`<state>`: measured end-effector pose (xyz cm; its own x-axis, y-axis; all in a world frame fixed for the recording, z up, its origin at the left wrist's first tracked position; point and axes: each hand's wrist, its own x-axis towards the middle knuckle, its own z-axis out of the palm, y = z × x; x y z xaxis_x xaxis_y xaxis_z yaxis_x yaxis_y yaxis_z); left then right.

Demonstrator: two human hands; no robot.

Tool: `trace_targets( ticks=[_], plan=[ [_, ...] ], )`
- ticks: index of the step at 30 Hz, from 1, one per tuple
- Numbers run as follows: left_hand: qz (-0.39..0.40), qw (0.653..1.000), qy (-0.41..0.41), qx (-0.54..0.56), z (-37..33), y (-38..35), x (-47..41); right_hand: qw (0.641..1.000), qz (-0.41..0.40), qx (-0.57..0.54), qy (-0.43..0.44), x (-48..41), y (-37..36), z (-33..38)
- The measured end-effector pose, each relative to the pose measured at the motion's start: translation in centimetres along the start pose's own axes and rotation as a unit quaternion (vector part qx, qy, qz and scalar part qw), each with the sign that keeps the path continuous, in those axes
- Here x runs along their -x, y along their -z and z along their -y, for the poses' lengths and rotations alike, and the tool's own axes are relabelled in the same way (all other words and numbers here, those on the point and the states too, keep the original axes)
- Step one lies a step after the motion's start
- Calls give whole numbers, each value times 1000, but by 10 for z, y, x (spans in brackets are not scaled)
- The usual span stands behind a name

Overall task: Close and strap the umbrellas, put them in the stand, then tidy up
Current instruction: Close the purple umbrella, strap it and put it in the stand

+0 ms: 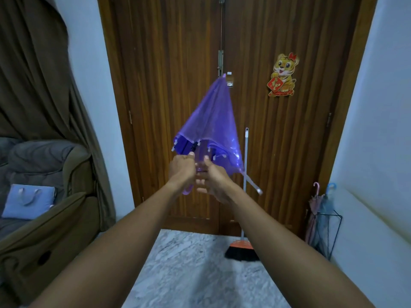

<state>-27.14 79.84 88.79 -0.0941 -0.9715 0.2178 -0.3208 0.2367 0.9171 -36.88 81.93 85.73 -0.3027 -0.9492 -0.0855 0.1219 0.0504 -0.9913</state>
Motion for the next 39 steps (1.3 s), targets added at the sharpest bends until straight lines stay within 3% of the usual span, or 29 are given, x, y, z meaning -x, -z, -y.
trace_targets(
  ticks=[3,7,12,18,23,28,31,34,37,39],
  plan=[
    [-46,998,-39,-28,-2,6,-7,989,-133,-29,54,10,18,23],
    [-59,996,-63,-25,-1,1,-5,937,-316,-22,149,17,29,65],
    [-49,993,-108,5,-8,-6,-4,887,-425,-10,179,7,34,92],
    [-46,989,-138,2,-11,0,-14,849,-483,4,213,1,37,97],
    [-66,992,-109,14,-16,-11,-17,837,-473,7,275,-2,31,90],
    [-88,991,-101,28,-22,-20,-10,877,-418,96,217,-7,30,92],
    [-77,991,-106,29,-17,-22,-1,926,-331,82,163,-7,29,102],
    [-49,991,-118,33,-12,-25,8,972,-204,-21,114,-5,29,114],
    [-17,985,-161,54,-6,-32,15,986,-116,-53,108,-8,21,116],
    [-1,979,-193,64,-2,-36,20,982,-123,-72,120,-12,14,112]
  ],
)
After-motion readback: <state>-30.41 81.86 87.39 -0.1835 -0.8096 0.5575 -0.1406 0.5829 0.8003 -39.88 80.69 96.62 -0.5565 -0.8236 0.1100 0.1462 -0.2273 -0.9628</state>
